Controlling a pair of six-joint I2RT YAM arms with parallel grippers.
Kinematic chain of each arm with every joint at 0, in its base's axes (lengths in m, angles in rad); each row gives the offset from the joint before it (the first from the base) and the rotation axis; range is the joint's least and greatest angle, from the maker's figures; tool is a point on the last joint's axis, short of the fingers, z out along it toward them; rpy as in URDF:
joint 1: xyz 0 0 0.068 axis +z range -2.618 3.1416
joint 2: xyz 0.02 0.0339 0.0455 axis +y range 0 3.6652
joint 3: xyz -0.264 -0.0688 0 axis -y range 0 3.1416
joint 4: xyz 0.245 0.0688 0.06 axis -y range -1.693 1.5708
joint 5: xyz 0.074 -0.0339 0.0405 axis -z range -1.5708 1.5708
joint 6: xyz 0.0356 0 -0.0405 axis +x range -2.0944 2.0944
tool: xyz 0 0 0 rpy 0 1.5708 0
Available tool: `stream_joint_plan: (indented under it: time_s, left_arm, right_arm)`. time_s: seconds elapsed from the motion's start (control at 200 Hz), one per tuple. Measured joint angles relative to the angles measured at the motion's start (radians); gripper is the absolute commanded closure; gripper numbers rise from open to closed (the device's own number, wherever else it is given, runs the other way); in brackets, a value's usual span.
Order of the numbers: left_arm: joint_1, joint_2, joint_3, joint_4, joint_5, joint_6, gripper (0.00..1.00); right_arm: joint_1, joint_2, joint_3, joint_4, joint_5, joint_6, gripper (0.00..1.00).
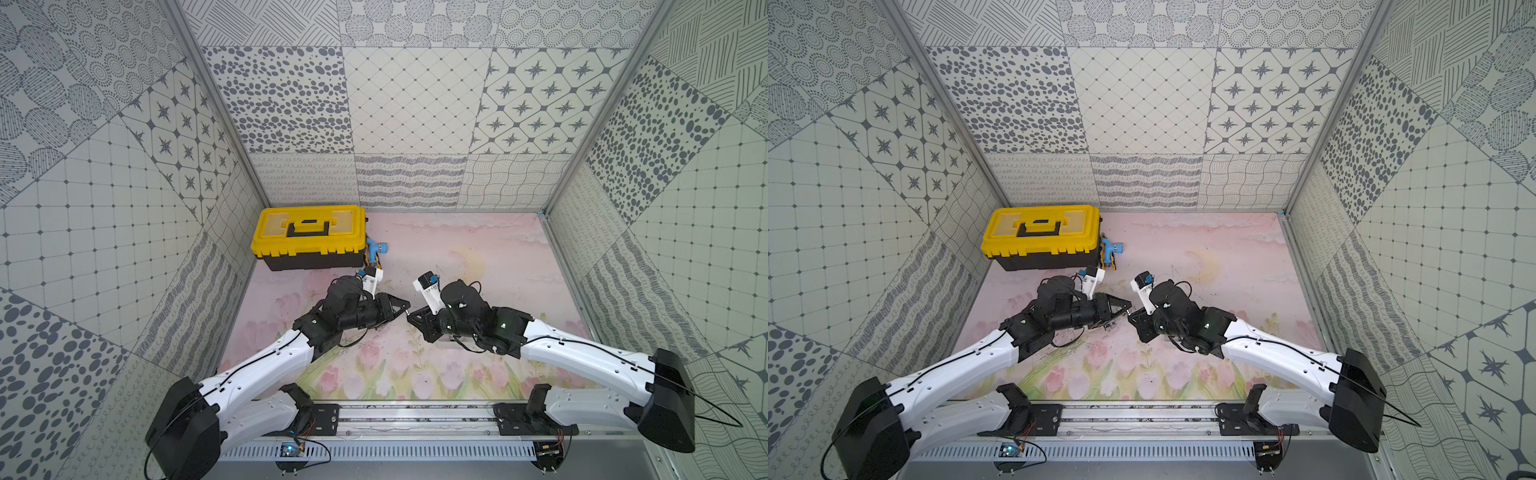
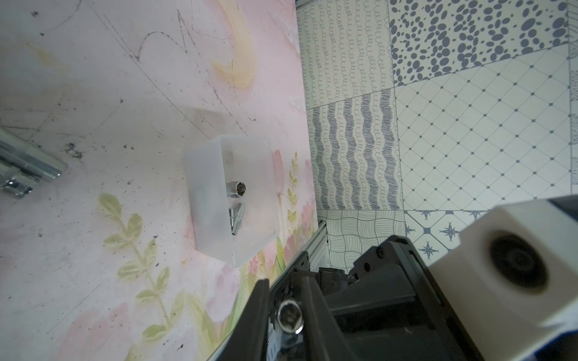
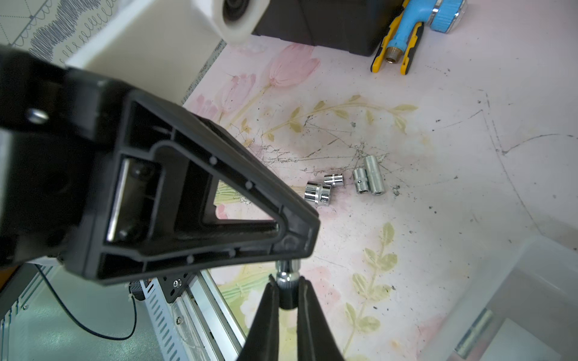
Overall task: Put the socket on the desktop into the storage box
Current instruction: Pick up the socket head at the center of the board.
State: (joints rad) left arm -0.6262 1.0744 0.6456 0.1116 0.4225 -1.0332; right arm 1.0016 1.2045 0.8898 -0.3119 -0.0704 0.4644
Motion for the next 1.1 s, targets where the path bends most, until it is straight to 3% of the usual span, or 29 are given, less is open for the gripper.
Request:
stream_joint_plan:
  time_s: [0.11, 0.23, 0.305, 0.43, 0.61, 0.75, 0.955, 1.025, 1.101]
  left_arm:
    - [0.0, 0.001, -0.003, 0.004, 0.001, 0.0, 1.0]
    - [0.0, 0.004, -0.007, 0.011, 0.001, -0.01, 1.0]
    - [0.0, 0.005, -0.013, 0.024, 0.003, -0.014, 1.0]
    - [0.002, 0.011, -0.037, 0.063, 0.019, -0.038, 1.0]
    - [0.008, 0.033, -0.065, 0.143, 0.063, -0.075, 1.0]
    - [0.014, 0.041, -0.083, 0.229, 0.102, -0.111, 1.0]
    - [0.014, 0.055, -0.092, 0.328, 0.145, -0.15, 1.0]
    - [0.015, 0.057, -0.094, 0.349, 0.154, -0.16, 1.0]
    - [0.015, 0.058, -0.095, 0.369, 0.164, -0.167, 1.0]
  right_arm:
    - [0.002, 0.0, 0.0, -0.001, 0.005, 0.0, 1.0]
    - [0.002, 0.0, 0.0, -0.003, 0.006, 0.01, 1.0]
    - [-0.004, 0.0, 0.0, -0.002, -0.002, 0.027, 0.68]
    - [-0.077, -0.002, -0.047, 0.087, -0.149, 0.09, 0.59]
    - [-0.182, -0.043, -0.179, 0.236, -0.349, 0.187, 0.67]
    - [-0.224, -0.087, -0.214, 0.306, -0.451, 0.24, 0.62]
    - [-0.239, -0.089, -0.215, 0.377, -0.531, 0.274, 0.63]
    - [-0.239, -0.089, -0.215, 0.378, -0.539, 0.282, 0.68]
    - [-0.24, -0.089, -0.215, 0.377, -0.543, 0.285, 0.8]
